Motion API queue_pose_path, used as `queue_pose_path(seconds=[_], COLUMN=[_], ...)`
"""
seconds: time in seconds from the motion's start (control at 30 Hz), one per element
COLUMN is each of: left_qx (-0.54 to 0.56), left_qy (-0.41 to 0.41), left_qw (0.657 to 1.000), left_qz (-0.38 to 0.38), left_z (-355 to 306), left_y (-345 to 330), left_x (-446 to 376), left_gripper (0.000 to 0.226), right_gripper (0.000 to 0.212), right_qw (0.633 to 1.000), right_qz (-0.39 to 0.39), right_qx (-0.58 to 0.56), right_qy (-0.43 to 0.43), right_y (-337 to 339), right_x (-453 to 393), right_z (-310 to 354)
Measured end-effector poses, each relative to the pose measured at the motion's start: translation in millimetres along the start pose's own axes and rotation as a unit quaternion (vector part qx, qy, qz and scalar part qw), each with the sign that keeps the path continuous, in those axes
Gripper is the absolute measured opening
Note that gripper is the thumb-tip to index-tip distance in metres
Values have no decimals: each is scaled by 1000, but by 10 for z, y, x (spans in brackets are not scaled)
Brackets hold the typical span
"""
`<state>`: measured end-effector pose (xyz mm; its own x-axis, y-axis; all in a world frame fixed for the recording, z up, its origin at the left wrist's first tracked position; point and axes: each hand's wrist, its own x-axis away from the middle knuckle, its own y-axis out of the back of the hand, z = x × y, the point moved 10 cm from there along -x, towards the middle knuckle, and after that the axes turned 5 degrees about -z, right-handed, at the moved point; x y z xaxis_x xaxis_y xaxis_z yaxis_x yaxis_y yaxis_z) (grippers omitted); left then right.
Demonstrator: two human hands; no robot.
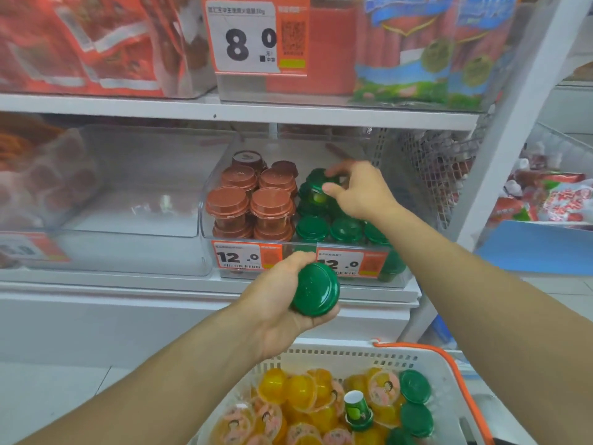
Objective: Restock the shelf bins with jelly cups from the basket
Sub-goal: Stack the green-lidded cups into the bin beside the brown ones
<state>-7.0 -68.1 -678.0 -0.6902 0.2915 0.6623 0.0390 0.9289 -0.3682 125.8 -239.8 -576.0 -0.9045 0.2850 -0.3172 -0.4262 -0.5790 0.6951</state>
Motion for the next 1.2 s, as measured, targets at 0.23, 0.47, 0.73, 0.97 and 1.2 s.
queue_pose_path(seconds=[0.23,0.47,0.73,0.97,1.2], left_qx=[38,33,42,10,81], left_qy=[4,4,13,-2,-81], left_qw=[999,999,998,999,992], left_qz=[4,28,32,53,44], left_z=[10,31,31,-27,-252], left_y=[-113,-205,-279,-241,-256], left_x=[-85,-89,-30,-25,54], left_gripper=[40,62,43,58,52], right_gripper=[31,32,37,19,39], right_qw=[992,989,985,994,954], right_qz=[46,55,46,-7,253], right_qx=[121,136,163,21,-85], right_qy=[1,6,35,109,136], right_y=[-385,-506,-482,37,216], right_x=[-680,-659,-621,-62,1039], right_z=[-49,-87,9,294,695])
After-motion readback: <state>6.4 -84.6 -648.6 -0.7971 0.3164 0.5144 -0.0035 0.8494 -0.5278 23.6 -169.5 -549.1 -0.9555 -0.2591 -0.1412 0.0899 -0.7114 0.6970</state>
